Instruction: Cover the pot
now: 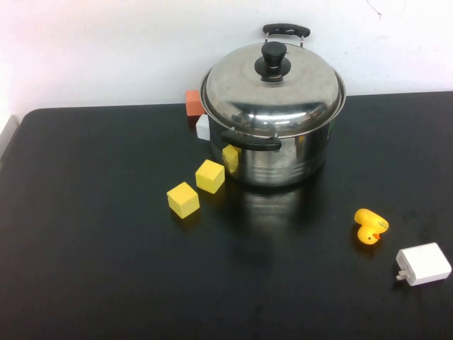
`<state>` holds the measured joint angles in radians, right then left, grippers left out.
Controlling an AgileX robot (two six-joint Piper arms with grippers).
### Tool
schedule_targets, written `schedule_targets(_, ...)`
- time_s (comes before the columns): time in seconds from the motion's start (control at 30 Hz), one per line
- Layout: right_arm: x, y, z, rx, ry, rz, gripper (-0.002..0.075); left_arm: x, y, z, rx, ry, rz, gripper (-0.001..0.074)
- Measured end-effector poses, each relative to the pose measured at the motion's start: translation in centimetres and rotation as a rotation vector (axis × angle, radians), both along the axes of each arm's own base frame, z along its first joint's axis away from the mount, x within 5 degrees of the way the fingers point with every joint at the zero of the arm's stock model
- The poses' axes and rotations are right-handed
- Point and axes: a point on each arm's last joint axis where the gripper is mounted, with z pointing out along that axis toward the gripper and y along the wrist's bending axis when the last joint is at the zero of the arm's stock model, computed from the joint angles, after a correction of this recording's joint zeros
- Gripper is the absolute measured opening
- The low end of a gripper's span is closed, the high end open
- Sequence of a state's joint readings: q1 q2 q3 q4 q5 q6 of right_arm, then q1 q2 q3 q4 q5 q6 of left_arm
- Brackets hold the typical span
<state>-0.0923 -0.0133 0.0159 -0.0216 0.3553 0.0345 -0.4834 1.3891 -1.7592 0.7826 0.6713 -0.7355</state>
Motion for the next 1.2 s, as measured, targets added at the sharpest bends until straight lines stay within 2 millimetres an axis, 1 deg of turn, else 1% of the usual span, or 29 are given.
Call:
schedule_targets(0.1, 0.0, 0.0, 0.0, 0.0, 0.0, 0.0, -0.0002, -0.9, 0.6, 0.1, -0.005, 0.006, 0.014, -0.0001)
schedule_targets(0.2, 0.0, 0.0, 0.0, 0.0, 0.0, 0.0, -0.0002, -2.3, 1.3, 0.2, -0.017, 0.009, 0.013, -0.0001)
schedule_targets(0.3, 0.0, 0.0, 0.0, 0.0, 0.0, 0.0, -0.0002, -3.7, 2.0, -0.3, -0.027, 0.017, 0.008, -0.0001)
schedule_targets(0.4, 0.0, 0.0, 0.0, 0.0, 0.0, 0.0, -0.0002, -5.1, 2.3, -1.7, -0.067, 0.033, -0.034, -0.0001)
schedule_targets(0.5, 0.0, 0.0, 0.0, 0.0, 0.0, 0.0, -0.0002, -7.2, 2.8, -3.4, -0.132, 0.048, -0.091, -0.0001)
schedule_targets(0.6, 0.0, 0.0, 0.0, 0.0, 0.0, 0.0, -0.0002, -9.2, 3.4, -5.9, -0.183, 0.074, -0.135, -0.0001)
schedule_targets(0.87, 0.0, 0.0, 0.0, 0.0, 0.0, 0.0, -0.0002, -14.2, 5.4, -15.0, -0.331, 0.169, -0.161, -0.0001)
schedule_targets(1.03, 0.0, 0.0, 0.0, 0.0, 0.0, 0.0, -0.0002, -16.7, 6.5, -20.4, -0.36, 0.206, -0.174, -0.0001)
schedule_targets(1.13, 0.0, 0.0, 0.0, 0.0, 0.0, 0.0, -0.0002, -18.3, 7.1, -22.4, -0.378, 0.182, -0.192, -0.0001)
schedule_targets(1.2, 0.0, 0.0, 0.0, 0.0, 0.0, 0.0, -0.0002, -19.3, 7.7, -23.2, -0.395, 0.149, -0.201, -0.0001)
